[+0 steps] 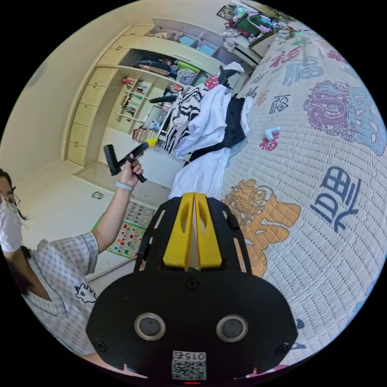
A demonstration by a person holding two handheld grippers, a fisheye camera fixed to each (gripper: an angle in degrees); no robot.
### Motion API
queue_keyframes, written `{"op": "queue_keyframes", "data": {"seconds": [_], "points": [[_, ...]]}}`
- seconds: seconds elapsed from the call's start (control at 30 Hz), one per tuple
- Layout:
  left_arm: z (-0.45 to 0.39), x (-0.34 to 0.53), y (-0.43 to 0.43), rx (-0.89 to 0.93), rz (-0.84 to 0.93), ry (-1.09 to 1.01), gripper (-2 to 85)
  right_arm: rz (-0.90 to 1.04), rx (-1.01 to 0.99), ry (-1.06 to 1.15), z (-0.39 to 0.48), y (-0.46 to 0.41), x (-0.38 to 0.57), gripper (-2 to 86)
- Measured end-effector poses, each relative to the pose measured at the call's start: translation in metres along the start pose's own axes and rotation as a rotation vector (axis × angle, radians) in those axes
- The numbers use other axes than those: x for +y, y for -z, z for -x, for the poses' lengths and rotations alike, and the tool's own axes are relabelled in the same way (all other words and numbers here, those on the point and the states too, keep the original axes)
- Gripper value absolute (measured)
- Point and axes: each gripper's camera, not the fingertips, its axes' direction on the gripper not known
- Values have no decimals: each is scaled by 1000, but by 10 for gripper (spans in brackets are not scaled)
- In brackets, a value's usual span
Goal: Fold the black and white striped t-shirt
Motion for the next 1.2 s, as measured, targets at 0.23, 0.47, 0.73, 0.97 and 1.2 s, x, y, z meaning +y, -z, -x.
{"op": "queue_keyframes", "data": {"seconds": [0.23,0.47,0.73,0.97,1.2], "points": [[-78,-24,-64,-242,225,-215,75,-33,-2,-6,19,-4,8,8],[-96,-1,-1,-183,101,-290,3,-69,-4,88,68,10,29,70],[-100,6,150,589,-273,-271,-7,-163,42,215,157,38,35,162],[-153,5,224,787,-463,-408,-7,-309,176,474,280,146,89,12],[-139,25,246,1121,-614,-319,-8,-391,513,628,403,274,173,-3]]}}
